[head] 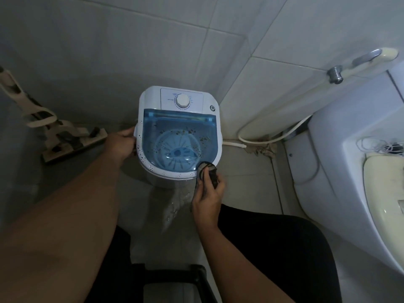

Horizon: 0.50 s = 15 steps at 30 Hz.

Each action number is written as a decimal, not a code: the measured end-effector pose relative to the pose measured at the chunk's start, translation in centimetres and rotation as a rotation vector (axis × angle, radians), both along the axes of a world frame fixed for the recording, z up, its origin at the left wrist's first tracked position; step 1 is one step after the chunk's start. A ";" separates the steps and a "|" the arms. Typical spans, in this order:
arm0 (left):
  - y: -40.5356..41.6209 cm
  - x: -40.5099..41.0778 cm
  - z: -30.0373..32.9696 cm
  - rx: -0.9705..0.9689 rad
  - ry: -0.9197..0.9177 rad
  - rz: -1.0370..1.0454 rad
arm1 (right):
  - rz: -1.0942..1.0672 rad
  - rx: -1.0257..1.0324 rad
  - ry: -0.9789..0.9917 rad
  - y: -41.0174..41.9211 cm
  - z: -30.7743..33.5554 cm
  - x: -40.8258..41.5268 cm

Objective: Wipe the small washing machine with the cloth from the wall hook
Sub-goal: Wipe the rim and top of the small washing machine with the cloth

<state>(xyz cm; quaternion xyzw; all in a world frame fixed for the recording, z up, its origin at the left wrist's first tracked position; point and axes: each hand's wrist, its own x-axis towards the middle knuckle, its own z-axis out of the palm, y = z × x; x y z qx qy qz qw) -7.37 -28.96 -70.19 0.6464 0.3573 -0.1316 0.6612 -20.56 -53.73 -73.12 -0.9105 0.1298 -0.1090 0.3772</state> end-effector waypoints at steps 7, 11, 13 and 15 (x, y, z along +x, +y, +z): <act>0.0 -0.3 0.5 -0.012 0.000 -0.021 | 0.316 -0.262 0.082 2.1 1.8 -0.8; 0.3 -0.4 0.6 -0.021 -0.004 -0.010 | 0.598 -0.378 0.081 6.3 2.7 0.2; 0.3 -0.5 0.8 -0.018 -0.014 -0.026 | 0.688 -0.444 0.100 8.0 2.9 0.9; 0.4 -0.5 1.0 -0.010 -0.022 -0.042 | 0.713 -0.484 0.128 8.7 3.2 1.4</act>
